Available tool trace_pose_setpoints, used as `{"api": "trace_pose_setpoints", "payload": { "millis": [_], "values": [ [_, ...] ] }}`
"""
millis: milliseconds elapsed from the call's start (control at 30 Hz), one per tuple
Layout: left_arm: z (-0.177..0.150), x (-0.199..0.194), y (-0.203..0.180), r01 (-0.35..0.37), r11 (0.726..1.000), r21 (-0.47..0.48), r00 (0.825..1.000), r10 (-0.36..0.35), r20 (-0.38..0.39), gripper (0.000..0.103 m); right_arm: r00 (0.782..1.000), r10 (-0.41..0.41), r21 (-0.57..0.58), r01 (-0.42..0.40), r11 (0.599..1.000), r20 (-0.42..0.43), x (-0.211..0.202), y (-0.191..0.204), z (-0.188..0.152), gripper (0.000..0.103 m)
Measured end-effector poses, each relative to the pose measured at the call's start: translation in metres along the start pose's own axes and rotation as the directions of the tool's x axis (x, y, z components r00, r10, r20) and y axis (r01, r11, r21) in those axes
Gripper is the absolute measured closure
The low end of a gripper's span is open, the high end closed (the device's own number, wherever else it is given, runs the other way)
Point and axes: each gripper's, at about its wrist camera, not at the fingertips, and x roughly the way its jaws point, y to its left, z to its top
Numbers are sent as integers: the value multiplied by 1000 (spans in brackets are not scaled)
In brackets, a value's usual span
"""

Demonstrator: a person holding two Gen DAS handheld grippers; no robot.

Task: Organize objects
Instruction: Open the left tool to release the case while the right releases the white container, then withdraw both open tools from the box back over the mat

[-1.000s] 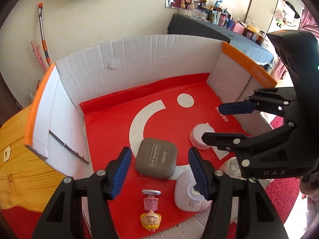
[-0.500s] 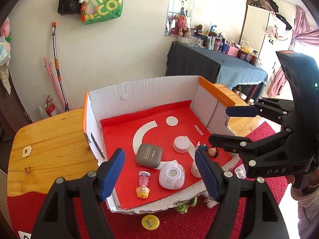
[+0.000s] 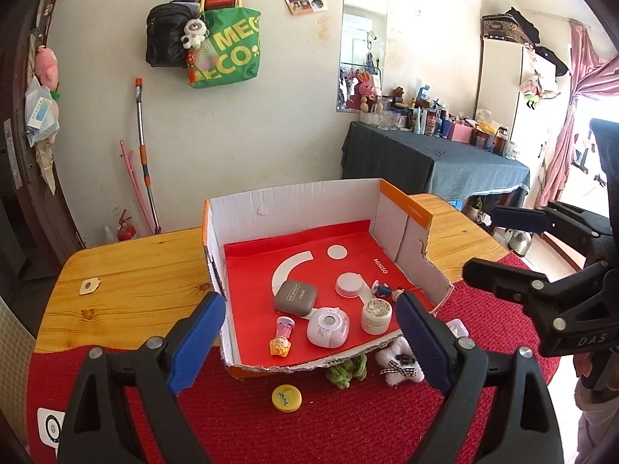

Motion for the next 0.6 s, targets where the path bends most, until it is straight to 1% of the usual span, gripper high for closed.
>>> {"api": "trace_pose_setpoints", "payload": {
  "millis": [33,167,233,267,467,600],
  "values": [
    [-4,-5,-1,-12,1000,-2,1000,12,18,6,1000,-5,10,5,1000,16,-6,0,-4,20],
    [-18,-22,-3,-32,999,-16,998,32,58,4,998,-21,51,18,999,58,-23,1,-18,16],
    [-26,-28,-4,-39,999,-31,996,41,74,0,997,-34,65,29,997,75,-31,1,-29,10],
    [-30,-30,-5,-41,999,-35,996,44,81,0,996,-38,71,32,997,84,-33,2,-35,9],
    [-54,-35,-17,-36,998,-46,996,39,84,0,993,-24,139,8,990,112,-34,8,-62,7],
    [-69,-34,-21,-40,997,-68,995,46,83,0,992,-45,176,24,984,119,-31,9,-78,4]
  ]
}}
